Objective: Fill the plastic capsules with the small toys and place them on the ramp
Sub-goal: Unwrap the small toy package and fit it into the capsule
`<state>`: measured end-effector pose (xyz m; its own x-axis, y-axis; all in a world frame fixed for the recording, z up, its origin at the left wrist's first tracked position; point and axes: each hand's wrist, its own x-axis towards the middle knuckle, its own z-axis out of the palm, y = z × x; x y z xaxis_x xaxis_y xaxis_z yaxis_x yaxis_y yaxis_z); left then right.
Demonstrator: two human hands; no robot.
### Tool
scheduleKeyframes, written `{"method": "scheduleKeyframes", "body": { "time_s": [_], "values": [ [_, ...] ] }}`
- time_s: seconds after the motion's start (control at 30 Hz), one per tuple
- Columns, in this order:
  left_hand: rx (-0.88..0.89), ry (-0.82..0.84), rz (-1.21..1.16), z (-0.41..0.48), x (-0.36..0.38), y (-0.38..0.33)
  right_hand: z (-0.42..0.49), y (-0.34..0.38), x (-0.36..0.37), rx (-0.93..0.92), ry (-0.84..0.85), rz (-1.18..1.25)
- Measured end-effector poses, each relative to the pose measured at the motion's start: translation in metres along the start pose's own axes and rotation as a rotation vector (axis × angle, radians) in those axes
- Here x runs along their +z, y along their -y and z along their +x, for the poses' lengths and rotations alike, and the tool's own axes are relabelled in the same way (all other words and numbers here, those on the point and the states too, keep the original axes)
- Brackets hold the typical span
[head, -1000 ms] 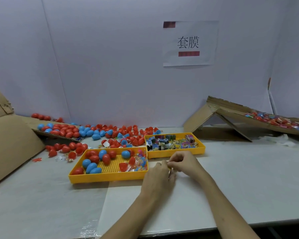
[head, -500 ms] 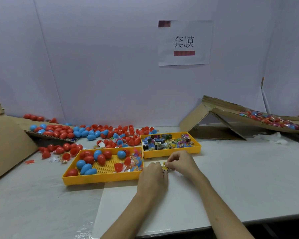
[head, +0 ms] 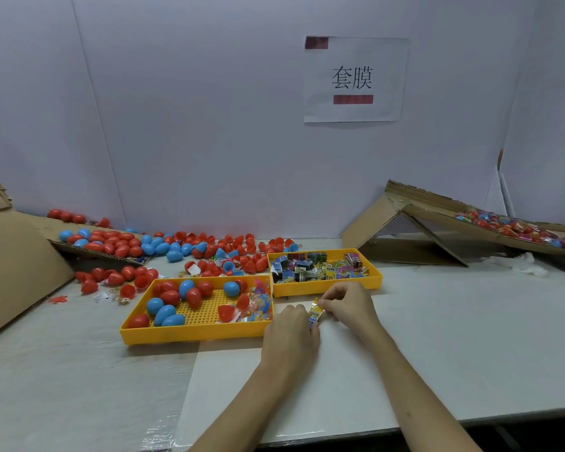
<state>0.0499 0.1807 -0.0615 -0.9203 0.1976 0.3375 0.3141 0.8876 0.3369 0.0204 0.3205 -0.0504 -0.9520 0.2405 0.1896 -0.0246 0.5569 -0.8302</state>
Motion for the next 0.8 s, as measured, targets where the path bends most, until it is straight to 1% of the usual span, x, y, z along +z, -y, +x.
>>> {"method": "scheduleKeyframes", "body": {
  "time_s": [0.23,0.27,0.33,0.4,0.43,0.5,0.57,0.67,0.73,0.8],
  "values": [
    [-0.013,0.005,0.014,-0.001,0.000,-0.001,0.006,-0.005,0.004,0.012,-0.034,-0.010],
    [-0.014,0.011,0.017,-0.001,0.000,-0.001,0.006,-0.006,0.005,0.018,-0.056,-0.008],
    [-0.013,0.016,0.021,0.000,0.001,0.000,0.009,-0.009,0.002,0.032,-0.159,0.006],
    [-0.005,0.018,0.022,0.001,0.002,0.001,0.012,-0.012,-0.005,0.054,-0.242,0.090],
    [0.003,0.019,0.014,0.000,0.001,0.001,0.013,-0.013,-0.009,0.061,-0.227,0.186],
    [0.034,0.025,-0.035,-0.001,0.001,0.002,0.012,-0.012,-0.014,0.058,-0.109,0.379],
    [0.082,0.009,-0.138,-0.003,-0.001,0.003,0.010,-0.010,-0.016,0.048,0.016,0.457],
    [0.108,-0.072,-0.421,-0.003,-0.005,0.007,0.008,-0.006,-0.015,0.034,0.160,0.595],
    [0.091,-0.069,-0.629,-0.002,-0.006,0.007,0.007,-0.004,-0.017,0.014,0.251,0.697],
    [0.071,-0.036,-0.778,0.000,-0.007,0.004,0.005,-0.001,-0.019,-0.026,0.350,0.765]
  ]
}}
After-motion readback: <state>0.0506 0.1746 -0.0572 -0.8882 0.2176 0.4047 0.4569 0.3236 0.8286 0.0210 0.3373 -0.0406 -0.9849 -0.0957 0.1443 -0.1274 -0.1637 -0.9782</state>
